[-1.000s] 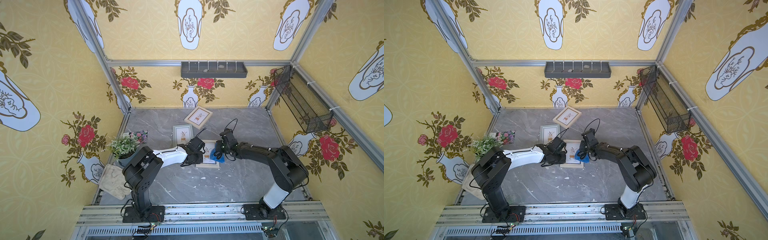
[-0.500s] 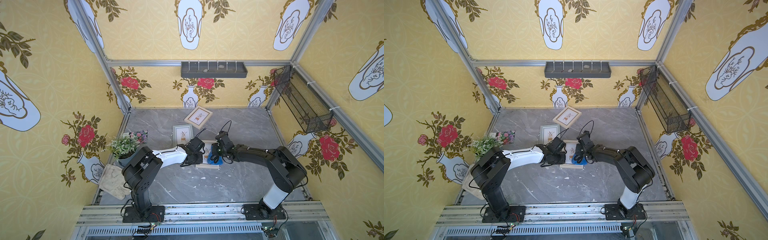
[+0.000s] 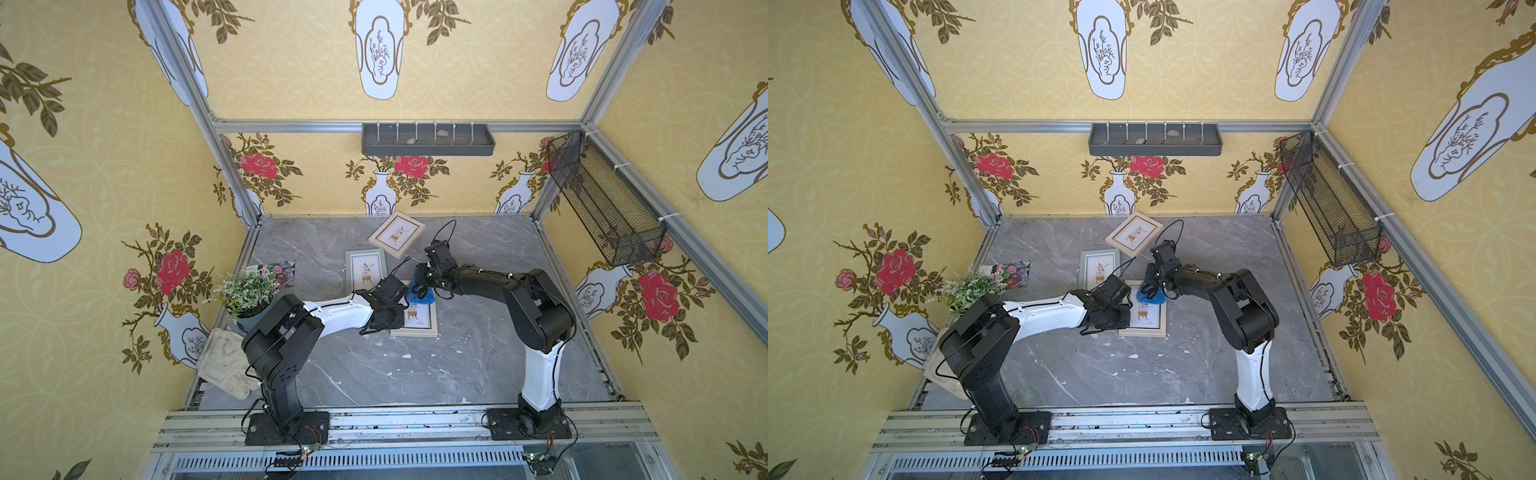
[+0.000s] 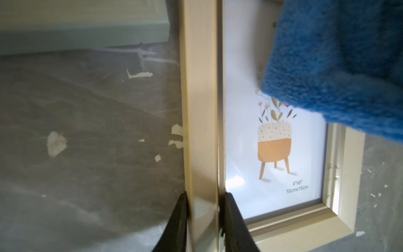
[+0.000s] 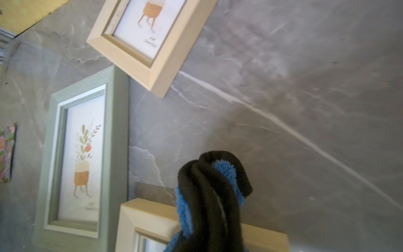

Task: Wipe the picture frame with a cloth
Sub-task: Wipe the dirt from the picture frame.

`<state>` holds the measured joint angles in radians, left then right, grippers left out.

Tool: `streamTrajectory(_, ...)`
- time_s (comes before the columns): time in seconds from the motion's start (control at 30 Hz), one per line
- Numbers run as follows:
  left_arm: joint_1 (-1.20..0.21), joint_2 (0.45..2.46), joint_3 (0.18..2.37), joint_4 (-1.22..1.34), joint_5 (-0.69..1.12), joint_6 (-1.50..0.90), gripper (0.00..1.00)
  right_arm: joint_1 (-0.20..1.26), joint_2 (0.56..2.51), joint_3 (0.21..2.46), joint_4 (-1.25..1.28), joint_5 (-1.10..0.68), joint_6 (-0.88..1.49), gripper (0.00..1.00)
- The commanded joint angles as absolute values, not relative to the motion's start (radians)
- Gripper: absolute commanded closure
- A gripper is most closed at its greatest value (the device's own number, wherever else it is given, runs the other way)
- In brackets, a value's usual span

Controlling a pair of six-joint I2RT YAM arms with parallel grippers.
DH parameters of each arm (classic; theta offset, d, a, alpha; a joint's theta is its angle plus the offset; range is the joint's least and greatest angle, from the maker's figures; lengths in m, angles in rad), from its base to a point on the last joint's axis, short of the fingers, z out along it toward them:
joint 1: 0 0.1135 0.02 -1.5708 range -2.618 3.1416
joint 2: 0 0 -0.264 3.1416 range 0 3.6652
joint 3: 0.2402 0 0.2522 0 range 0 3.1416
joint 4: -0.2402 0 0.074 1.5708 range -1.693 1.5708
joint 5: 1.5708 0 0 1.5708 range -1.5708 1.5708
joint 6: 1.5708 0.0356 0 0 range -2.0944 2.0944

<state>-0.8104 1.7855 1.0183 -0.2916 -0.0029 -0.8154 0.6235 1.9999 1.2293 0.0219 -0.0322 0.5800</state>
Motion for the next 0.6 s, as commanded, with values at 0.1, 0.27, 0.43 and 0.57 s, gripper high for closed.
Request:
streamTrajectory(0.1,-0.816,1.790,1.016,-0.289,0.012,-0.806,0.99,0.656,2.019,1.239,0.028,-0.072,0.593,1.00)
streamTrajectory(0.27,-0.818,1.789,1.023,-0.303,0.006,-0.808,0.99,0.612,1.927,1.120,0.011,-0.001,0.582,1.00)
streamTrajectory(0.43,-0.841,1.794,1.047,-0.345,-0.003,-0.823,0.99,0.576,1.786,1.006,0.000,-0.035,0.572,1.00)
streamTrajectory(0.57,-0.878,1.809,1.085,-0.383,-0.005,-0.839,0.98,0.576,1.695,0.944,0.005,-0.073,0.603,1.00)
